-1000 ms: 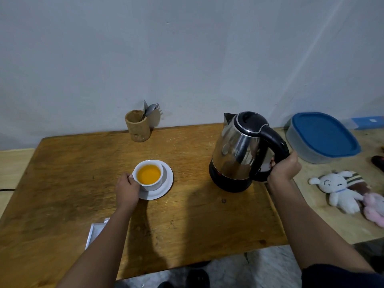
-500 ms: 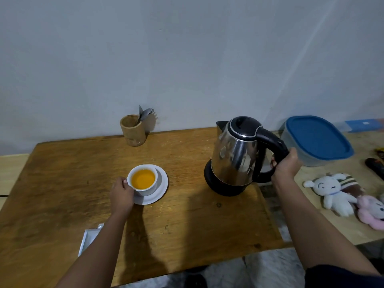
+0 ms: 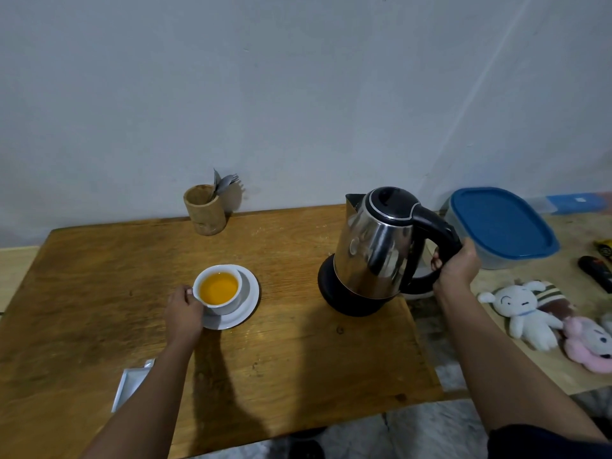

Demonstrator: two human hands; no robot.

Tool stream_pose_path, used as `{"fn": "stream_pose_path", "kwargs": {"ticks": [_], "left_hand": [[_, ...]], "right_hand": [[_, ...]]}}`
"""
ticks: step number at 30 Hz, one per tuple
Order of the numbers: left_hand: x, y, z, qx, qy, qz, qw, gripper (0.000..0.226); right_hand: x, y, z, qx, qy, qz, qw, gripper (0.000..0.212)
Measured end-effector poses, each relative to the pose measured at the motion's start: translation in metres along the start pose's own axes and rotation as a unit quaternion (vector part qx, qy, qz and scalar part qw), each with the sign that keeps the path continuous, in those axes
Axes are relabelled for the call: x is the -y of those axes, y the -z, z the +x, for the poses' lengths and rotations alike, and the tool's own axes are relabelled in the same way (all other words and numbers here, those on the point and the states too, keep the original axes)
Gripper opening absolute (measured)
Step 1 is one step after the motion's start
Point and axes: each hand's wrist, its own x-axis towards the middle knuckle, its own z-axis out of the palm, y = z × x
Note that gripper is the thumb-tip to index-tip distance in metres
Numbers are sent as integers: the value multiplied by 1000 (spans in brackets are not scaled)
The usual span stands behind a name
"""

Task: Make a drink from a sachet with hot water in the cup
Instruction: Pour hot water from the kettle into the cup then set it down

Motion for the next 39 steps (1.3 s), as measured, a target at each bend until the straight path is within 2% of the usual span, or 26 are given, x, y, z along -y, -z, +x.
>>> {"fn": "stream_pose_path", "kwargs": {"ticks": [6, 27, 39], "left_hand": [[2, 0, 1, -1, -3, -1, 1000, 25], [-5, -1, -7, -15, 12, -10, 1000, 26], [-8, 4, -6, -7, 24, 0, 1000, 27]], "right_hand": [[-6, 6, 2, 2, -16, 4, 1000, 31], [-16, -1, 1, 60, 6, -40, 997, 28], [-17, 18, -45, 17, 53, -10, 998, 32]]}}
